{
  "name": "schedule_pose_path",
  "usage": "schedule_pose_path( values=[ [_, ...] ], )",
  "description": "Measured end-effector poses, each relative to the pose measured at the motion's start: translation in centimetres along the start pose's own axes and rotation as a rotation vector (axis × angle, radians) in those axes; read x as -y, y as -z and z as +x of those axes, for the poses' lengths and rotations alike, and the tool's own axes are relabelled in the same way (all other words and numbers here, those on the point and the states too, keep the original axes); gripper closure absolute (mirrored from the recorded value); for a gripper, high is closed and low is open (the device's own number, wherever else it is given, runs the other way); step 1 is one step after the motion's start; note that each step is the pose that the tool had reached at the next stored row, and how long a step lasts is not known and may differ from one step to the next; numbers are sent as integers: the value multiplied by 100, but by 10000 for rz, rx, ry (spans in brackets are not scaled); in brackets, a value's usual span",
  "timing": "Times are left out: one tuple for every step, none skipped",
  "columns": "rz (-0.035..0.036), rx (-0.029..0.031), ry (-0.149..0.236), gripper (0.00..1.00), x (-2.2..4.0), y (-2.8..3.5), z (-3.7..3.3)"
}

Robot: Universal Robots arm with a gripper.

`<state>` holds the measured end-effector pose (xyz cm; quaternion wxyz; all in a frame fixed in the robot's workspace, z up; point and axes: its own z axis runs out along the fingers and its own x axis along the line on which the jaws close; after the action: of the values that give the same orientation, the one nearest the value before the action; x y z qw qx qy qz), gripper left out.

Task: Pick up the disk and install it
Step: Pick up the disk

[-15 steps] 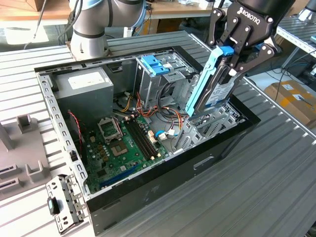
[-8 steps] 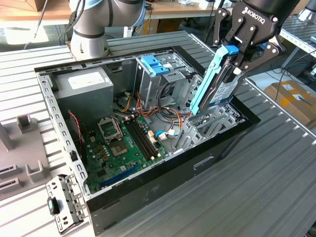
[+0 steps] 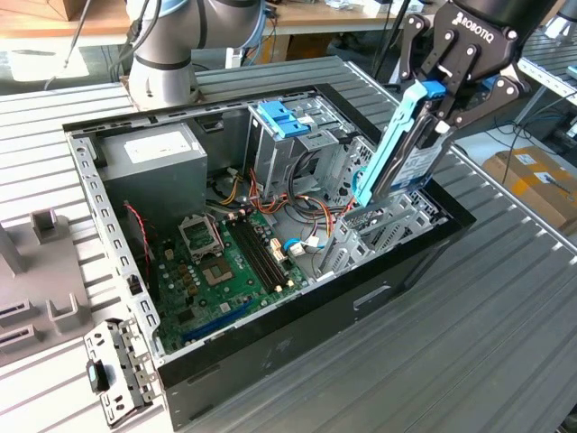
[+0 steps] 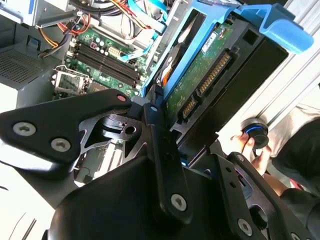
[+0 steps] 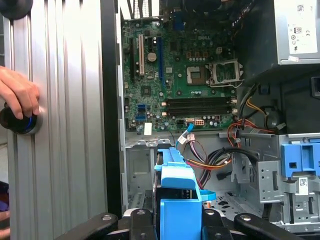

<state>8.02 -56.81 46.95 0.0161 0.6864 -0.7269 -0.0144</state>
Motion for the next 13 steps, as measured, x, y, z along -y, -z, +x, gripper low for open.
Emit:
schedule_pose_path(
  values=[
    [0, 1, 0, 64, 14, 0, -1],
    [0, 1, 0, 64, 27, 1, -1],
    [0, 1, 0, 64, 52, 1, -3],
    [0, 2, 0, 64, 68, 2, -4],
    [0, 1, 0, 64, 82, 2, -4],
    [0, 1, 0, 64, 101, 3, -6],
    [0, 1, 0, 64, 116, 4, -6],
    [0, 1, 0, 64, 132, 4, -7],
    [0, 2, 0, 64, 147, 5, -8],
    [0, 1, 1, 64, 169, 6, -10],
    [0, 1, 0, 64, 177, 6, -11],
    [0, 1, 0, 64, 177, 5, -11],
    [-1, 0, -1, 64, 177, 5, -10]
  ],
)
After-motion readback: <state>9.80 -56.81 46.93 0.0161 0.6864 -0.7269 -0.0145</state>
